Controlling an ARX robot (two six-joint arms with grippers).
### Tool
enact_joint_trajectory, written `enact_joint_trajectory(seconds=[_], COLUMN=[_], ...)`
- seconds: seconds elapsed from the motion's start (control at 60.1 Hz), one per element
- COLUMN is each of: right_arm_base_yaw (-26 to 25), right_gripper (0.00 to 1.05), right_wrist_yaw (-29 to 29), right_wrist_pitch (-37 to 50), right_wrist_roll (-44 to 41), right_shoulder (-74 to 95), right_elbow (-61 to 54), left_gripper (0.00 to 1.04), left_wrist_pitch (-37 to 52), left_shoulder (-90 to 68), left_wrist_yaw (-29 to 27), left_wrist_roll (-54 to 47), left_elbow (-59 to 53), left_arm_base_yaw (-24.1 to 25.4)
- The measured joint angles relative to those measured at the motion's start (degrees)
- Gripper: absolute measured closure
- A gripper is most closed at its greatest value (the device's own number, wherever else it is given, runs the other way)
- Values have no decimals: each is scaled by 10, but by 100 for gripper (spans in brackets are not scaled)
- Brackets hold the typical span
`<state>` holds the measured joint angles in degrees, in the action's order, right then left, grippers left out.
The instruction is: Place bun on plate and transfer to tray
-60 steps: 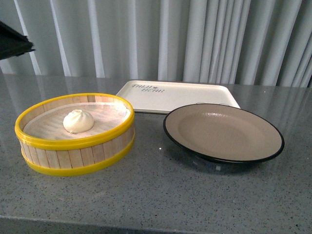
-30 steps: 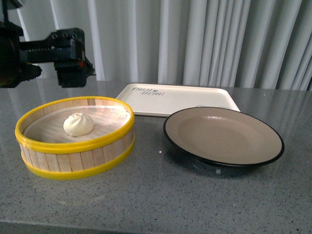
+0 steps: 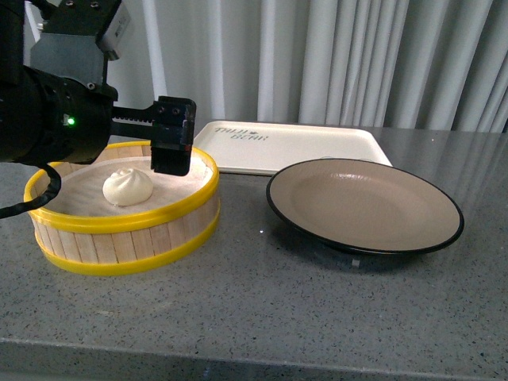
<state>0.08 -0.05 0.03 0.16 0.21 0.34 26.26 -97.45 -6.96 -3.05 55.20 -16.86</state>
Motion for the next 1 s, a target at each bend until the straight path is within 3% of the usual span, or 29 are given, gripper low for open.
enact_joint_trajectory(seconds=[0.499, 0.998], right_arm_base_yaw=[0, 0], right_gripper=[8, 8], right_wrist_yaw=[0, 0], right_wrist_pitch=[0, 0], right_wrist_roll=[0, 0], right_shoulder=[0, 0], right_elbow=[0, 0], left_gripper=[7, 7], left_wrist_pitch=[-125, -151], left_shoulder=[-59, -59], left_wrist_yaw=[-21, -31], left_wrist_roll=[-28, -37], left_elbow=[102, 109], left_arm_base_yaw=[15, 23])
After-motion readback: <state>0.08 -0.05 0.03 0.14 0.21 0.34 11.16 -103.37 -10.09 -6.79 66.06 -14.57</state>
